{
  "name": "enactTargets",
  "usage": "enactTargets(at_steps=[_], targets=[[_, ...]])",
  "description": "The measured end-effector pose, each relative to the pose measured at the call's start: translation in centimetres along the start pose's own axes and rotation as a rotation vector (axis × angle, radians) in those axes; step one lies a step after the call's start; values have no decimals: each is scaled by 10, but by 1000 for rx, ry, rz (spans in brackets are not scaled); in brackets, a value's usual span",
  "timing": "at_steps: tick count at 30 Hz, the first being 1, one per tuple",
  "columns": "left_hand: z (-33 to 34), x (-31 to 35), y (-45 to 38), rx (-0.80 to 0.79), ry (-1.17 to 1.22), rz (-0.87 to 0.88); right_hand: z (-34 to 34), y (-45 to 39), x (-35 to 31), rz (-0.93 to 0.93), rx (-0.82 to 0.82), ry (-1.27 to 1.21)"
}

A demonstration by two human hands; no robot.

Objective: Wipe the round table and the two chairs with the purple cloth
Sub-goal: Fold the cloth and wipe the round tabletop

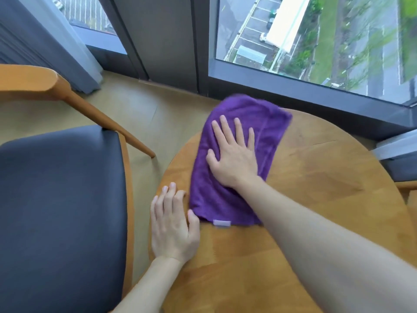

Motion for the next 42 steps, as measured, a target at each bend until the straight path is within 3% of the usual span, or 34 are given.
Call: enactTargets(at_steps=[1, 4, 5, 7, 9, 11, 12, 14, 16, 17, 18, 21, 22, 23, 26, 27, 28, 29, 31, 32, 33, 36, 37, 38, 41, 42], targets=[[-3, 1, -8, 24, 25, -26, 7, 7, -15, -38, -23, -20], [-4, 18, -47, -14, 90, 38, 5, 25, -2, -567, -202, 72], [-2, 29, -59, -46, 75, 98, -8, 21, 21, -587, -221, 59], [6, 56, -76, -98, 57, 199, -30, 2, 68, -317, -143, -54], [15, 75, -80, -91, 54, 165, -41, -8, 89, 54, -21, -209], [21, 81, -79, -12, 32, 101, -39, -13, 68, 197, 55, -239], [25, 83, -78, 25, 21, 90, -34, -14, 56, 155, 56, -223], [28, 80, -80, 60, 18, 92, -21, -8, 32, -134, -27, -168], [28, 80, -79, 66, 6, 96, -20, 9, 39, -451, -159, -88], [28, 82, -78, 67, -5, 96, -24, 11, 57, -496, -167, -63], [29, 84, -78, 65, -20, 91, -30, 8, 78, -427, -120, -67], [32, 83, -79, 42, -79, 71, -44, -3, 117, 195, 97, -114], [33, 82, -79, 35, -97, 72, -41, -3, 108, 303, 109, -122], [33, 83, -80, 34, -106, 76, -35, -2, 92, 271, 100, -133], [29, 85, -78, 59, -126, 71, -22, 20, 57, -411, -164, -58], [29, 86, -77, 67, -134, 72, -26, 23, 69, -545, -211, -42], [29, 88, -77, 76, -142, 73, -33, 19, 85, -538, -196, -47], [29, 90, -78, 79, -147, 77, -40, 11, 102, -386, -113, -61], [30, 89, -82, 69, -162, 77, -46, 0, 116, 108, 24, -133], [31, 88, -82, 63, -173, 77, -43, -1, 104, 223, 33, -160], [31, 88, -82, 60, -181, 79, -38, 0, 85, 169, 16, -171], [30, 89, -77, 80, -163, 77, -23, 19, 56, -501, -223, -86], [29, 90, -77, 83, -159, 74, -31, 16, 68, -576, -231, -79], [30, 91, -78, 87, -161, 76, -38, 6, 83, -501, -160, -90], [33, 87, -81, 83, -184, 92, -45, -11, 106, 205, 43, -162], [33, 86, -80, 74, -184, 96, -41, -7, 94, 237, 39, -148]])
Point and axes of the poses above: each hand's wrist, its own y-axis away from the middle knuckle, its own z-axis out of the palm, x = y × z, the point moved 5 cm from there along -y, towards the middle knuckle, and after that the axes turned 6 degrees about -y, right-handed, at the moved point
